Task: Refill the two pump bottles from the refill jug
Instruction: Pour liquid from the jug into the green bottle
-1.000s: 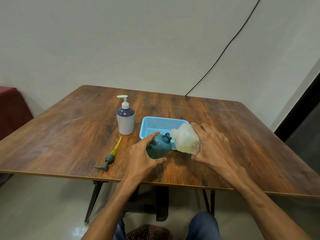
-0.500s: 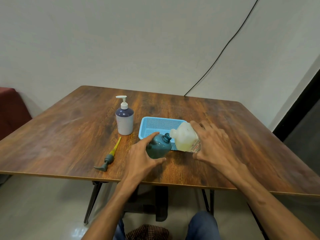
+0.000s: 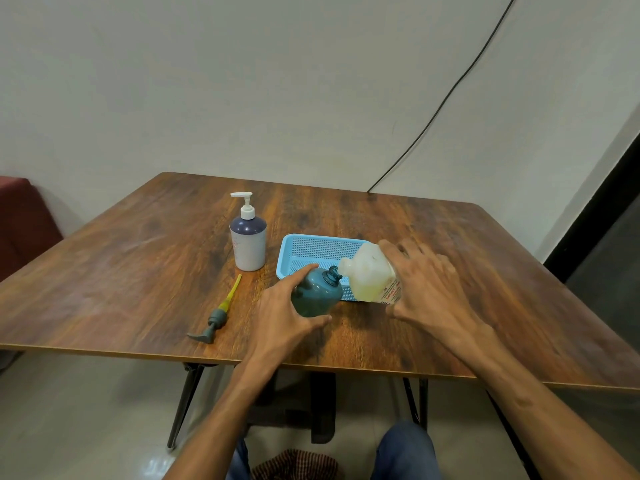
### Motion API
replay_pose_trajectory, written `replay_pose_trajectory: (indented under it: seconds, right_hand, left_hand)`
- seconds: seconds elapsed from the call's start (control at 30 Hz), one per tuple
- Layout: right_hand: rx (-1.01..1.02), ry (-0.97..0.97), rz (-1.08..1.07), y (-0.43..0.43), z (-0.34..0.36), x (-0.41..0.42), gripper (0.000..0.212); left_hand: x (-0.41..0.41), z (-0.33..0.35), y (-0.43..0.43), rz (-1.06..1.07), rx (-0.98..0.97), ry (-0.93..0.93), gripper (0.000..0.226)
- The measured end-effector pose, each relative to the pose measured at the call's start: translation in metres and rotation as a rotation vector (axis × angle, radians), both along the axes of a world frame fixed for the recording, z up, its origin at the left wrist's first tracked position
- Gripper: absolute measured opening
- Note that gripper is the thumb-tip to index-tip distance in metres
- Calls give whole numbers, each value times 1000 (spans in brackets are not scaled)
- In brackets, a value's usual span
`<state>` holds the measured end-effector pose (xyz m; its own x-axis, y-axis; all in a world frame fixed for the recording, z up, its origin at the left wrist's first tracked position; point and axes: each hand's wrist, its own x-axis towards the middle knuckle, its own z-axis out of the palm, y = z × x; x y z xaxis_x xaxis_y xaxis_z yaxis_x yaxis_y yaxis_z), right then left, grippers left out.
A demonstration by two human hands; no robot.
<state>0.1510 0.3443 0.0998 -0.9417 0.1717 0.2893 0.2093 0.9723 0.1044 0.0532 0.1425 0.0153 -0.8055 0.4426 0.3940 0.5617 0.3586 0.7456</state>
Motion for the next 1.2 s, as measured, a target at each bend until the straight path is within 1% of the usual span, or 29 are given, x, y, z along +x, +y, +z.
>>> replay_pose_trajectory:
  seconds: [0.5, 1.2]
  right_hand:
    - [38, -1, -7, -1, 3, 3, 109]
    - [49, -1, -4, -1, 7, 3, 104]
  left_hand:
    - [1, 2, -1, 3, -3, 18, 88]
    - [0, 1, 2, 18, 17, 27, 88]
